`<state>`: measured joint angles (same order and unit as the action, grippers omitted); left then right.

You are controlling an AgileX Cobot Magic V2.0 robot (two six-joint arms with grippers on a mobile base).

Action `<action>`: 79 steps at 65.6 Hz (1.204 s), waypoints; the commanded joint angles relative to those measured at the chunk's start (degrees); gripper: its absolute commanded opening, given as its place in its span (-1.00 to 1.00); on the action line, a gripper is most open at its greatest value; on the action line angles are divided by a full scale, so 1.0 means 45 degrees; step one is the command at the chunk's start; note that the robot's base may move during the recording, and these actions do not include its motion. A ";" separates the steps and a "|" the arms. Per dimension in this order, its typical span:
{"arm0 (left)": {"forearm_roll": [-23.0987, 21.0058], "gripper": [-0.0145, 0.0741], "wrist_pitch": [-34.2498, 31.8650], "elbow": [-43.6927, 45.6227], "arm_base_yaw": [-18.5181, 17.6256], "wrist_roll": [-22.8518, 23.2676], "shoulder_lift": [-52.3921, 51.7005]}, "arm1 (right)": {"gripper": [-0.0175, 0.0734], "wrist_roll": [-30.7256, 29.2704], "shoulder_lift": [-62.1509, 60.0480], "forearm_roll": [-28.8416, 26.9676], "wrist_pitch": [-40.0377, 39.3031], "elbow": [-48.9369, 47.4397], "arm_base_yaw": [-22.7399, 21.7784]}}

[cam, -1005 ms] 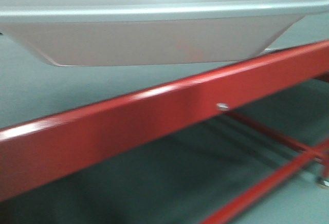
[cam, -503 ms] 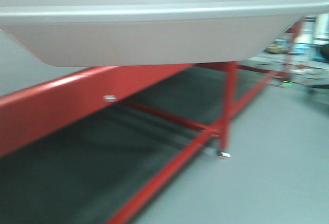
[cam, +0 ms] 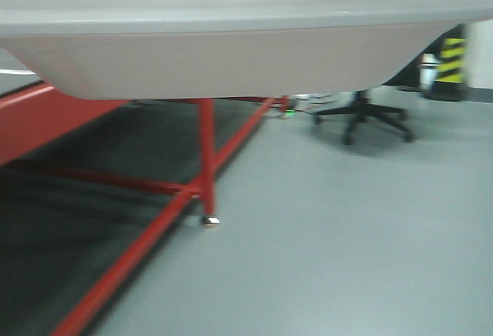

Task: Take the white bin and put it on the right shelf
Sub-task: 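Hold the bin with both grippers while turning away from the table, then carry the bin with both grippers toward the blue-crate shelves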

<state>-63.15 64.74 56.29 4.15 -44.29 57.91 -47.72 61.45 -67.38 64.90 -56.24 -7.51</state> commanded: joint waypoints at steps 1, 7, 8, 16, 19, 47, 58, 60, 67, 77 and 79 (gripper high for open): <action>-0.2302 -0.25 0.1240 0.0371 -0.0274 -0.0176 -0.0280 | 0.19 -0.0023 -0.0329 -0.2434 0.1751 -0.0368 0.0198; -0.2302 -0.25 0.1240 0.0371 -0.0274 -0.0176 -0.0280 | 0.19 -0.0023 -0.0329 -0.2434 0.1751 -0.0368 0.0198; -0.2302 -0.25 0.1240 0.0371 -0.0274 -0.0176 -0.0280 | 0.19 -0.0023 -0.0329 -0.2434 0.1751 -0.0368 0.0198; -0.2302 -0.25 0.1240 0.0371 -0.0274 -0.0176 -0.0280 | 0.19 -0.0023 -0.0329 -0.2434 0.1751 -0.0368 0.0198; -0.2302 -0.25 0.1240 0.0371 -0.0274 -0.0176 -0.0280 | 0.19 -0.0023 -0.0329 -0.2434 0.1751 -0.0368 0.0198; -0.2302 -0.25 0.1240 0.0371 -0.0274 -0.0176 -0.0280 | 0.19 -0.0023 -0.0329 -0.2434 0.1751 -0.0368 0.0198; -0.2302 -0.25 0.1240 0.0371 -0.0274 -0.0176 -0.0280 | 0.19 -0.0023 -0.0329 -0.2434 0.1751 -0.0368 0.0198; -0.2302 -0.25 0.1240 0.0371 -0.0274 -0.0176 -0.0280 | 0.19 -0.0023 -0.0329 -0.2434 0.1751 -0.0368 0.0198; -0.2302 -0.25 0.1240 0.0371 -0.0274 -0.0176 -0.0280 | 0.19 -0.0023 -0.0329 -0.2434 0.1751 -0.0368 0.0198; -0.2302 -0.25 0.1240 0.0371 -0.0274 -0.0176 -0.0280 | 0.19 -0.0023 -0.0329 -0.2434 0.1751 -0.0368 0.0198; -0.2302 -0.25 0.1240 0.0371 -0.0274 -0.0176 -0.0280 | 0.19 -0.0023 -0.0329 -0.2434 0.1751 -0.0368 0.0198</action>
<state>-63.15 64.74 56.29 4.15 -44.29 57.91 -47.72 61.45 -67.38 64.90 -56.14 -7.51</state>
